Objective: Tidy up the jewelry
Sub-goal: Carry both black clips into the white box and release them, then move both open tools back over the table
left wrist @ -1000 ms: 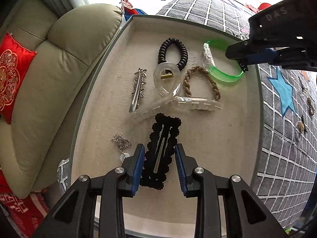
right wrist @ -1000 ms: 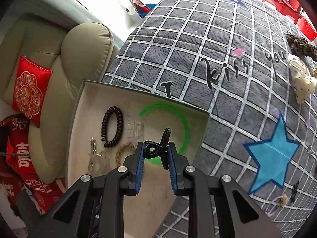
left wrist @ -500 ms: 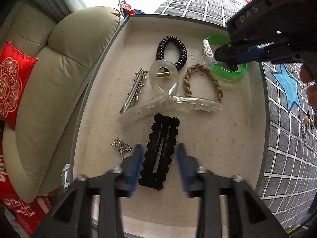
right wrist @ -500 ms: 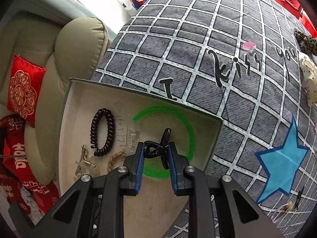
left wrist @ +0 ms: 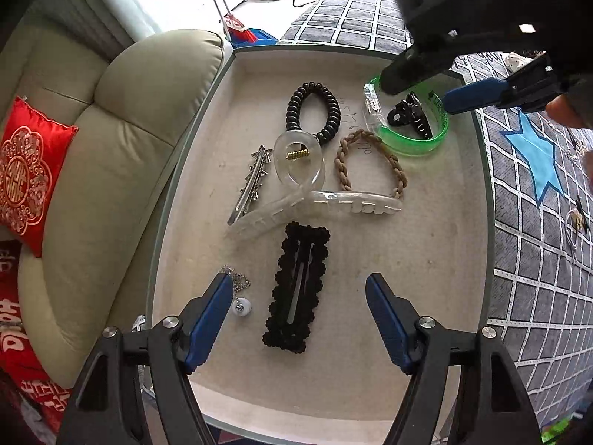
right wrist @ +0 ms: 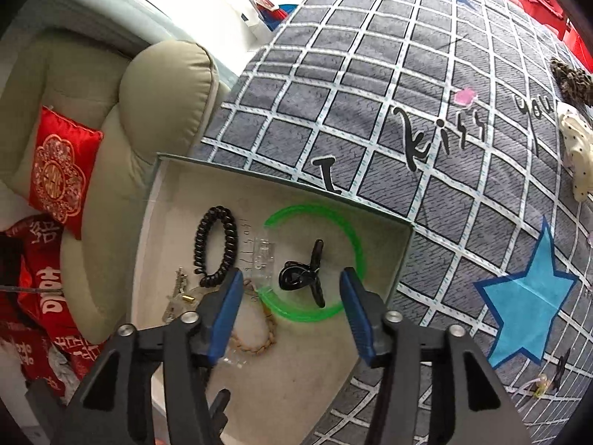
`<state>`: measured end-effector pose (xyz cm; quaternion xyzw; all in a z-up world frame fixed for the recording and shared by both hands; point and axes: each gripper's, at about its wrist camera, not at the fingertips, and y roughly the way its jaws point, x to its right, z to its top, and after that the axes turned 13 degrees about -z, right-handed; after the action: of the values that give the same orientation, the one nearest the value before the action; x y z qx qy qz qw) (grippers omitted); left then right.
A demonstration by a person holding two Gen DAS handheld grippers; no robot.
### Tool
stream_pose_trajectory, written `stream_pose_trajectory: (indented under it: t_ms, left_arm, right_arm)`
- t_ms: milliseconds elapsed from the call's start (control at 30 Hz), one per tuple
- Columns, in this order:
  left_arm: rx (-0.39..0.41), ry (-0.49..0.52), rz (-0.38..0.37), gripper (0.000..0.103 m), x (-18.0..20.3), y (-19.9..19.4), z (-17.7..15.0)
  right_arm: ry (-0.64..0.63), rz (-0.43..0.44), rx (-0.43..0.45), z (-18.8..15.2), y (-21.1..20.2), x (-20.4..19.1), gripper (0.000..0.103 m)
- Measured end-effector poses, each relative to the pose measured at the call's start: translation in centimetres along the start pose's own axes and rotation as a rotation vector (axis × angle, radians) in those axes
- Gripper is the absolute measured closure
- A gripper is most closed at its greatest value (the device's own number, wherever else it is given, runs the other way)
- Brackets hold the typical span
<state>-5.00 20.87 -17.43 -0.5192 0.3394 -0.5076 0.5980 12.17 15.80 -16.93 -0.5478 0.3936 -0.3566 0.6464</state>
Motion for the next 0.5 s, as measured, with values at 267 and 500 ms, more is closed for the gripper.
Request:
stream_pose_trajectory:
  t_ms: [267, 500]
  left_arm:
    - [0.039, -0.031, -0.031, 0.000, -0.2, -1.5, -0.3]
    - [0.032, -0.043, -0.056, 0.000, 0.2, -2.2, 0.0]
  right_arm:
    - [0.048, 0.038, 0.019, -1.8, -2.6, 1.9, 0.035]
    - [0.100, 0.052, 0.021, -4.2, -4.1, 3.9, 0.035]
